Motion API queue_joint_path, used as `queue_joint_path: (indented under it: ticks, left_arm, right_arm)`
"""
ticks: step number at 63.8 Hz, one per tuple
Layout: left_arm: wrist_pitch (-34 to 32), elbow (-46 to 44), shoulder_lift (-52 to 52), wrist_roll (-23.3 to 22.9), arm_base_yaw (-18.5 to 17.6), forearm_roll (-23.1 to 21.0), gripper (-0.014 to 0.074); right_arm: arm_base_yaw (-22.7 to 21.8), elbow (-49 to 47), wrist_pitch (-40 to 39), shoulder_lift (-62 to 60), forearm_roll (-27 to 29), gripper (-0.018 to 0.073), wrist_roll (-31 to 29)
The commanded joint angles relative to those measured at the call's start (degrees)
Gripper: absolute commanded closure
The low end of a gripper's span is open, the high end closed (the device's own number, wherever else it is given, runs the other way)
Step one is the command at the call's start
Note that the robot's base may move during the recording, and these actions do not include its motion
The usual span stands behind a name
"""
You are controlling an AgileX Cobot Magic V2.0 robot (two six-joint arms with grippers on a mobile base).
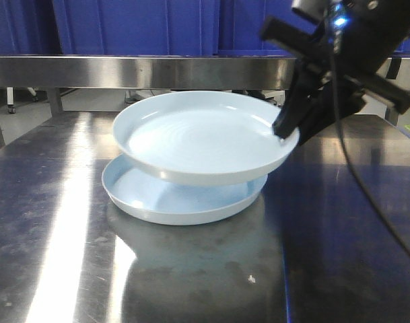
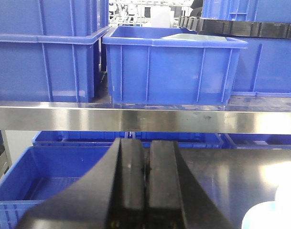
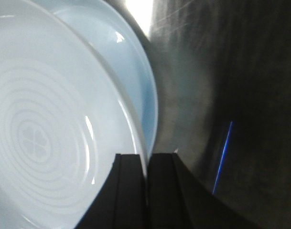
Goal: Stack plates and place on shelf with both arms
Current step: 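Grasp the other white plate's rim with the right gripper and lift it, then lower the held plate onto the first plate and open the right gripper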
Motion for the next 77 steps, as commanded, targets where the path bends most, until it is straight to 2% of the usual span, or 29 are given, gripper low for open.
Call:
queue_joint_path:
  ticks: [1,21,36,57,77]
  left_arm:
    - [-5.2,-1.7,0.2,-0.5,0.0,-0.2,0.0516]
    - [-5.2,-1.7,0.2,-0.5,0.0,-0.2,0.0516]
    - [-5.2,-1.7,0.2,-0.5,0.0,-0.2,0.0516]
    - [-5.2,-1.7,0.2,-0.5,0.0,-0.2,0.0516]
    - [-5.2,-1.7,0.2,-0.5,0.0,-0.2,0.0516]
  right_arm:
    - [1.3,-1.8,-3.2,-1.3,2.5,0.0511,0.3]
    - [2.9,-1.9,-7.1,0.5,3.2,0.0492,0.6]
    - [2.9,-1.9,-7.8,1.7,3.2,0.0332,0.7]
    - [2.9,-1.8,-8.6,1.7,2.0,0.019,0.7]
    - [3.8,-1.8,-8.3,3.6,-0.2,0.0176,0.7]
